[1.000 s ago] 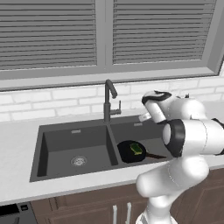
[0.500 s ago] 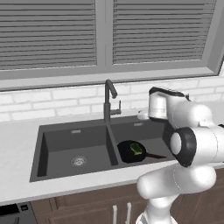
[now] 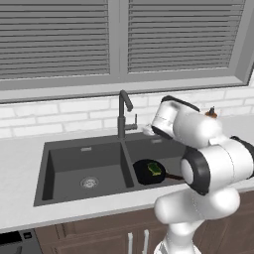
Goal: Pick the pan and sponge and place them into the sink. Then turn on the water.
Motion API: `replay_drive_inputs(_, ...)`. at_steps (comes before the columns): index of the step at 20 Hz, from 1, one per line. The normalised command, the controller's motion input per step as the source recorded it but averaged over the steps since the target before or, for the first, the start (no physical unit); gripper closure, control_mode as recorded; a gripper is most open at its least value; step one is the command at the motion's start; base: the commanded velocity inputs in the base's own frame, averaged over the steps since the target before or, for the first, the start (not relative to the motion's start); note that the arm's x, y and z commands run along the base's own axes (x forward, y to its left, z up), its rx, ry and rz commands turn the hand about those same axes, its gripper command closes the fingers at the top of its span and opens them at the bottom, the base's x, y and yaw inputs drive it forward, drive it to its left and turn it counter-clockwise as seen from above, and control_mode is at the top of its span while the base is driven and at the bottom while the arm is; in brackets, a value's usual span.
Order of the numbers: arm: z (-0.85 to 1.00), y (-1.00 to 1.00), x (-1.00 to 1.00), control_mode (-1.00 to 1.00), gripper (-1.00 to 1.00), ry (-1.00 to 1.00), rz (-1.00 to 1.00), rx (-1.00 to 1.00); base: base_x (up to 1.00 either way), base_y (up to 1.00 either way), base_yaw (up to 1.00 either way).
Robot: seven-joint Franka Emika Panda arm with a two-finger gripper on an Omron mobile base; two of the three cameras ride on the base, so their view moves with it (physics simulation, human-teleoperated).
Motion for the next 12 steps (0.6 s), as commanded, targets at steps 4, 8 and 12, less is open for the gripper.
replay_drive_inputs(4,0.00,0.14,0.18,-1.00,-1.00,0.00,-0.20,0.18,0.00,0.00,0.00)
replay_drive_inputs(8,-0.13,0.03,0.40,-1.00,-1.00,-0.05,-0.08,0.13,0.00,0.00,0.00)
replay_drive_inputs(12,-0.32,0.00,0.51,-1.00,-1.00,-0.12,0.00,0.10,0.00,0.00,0.00)
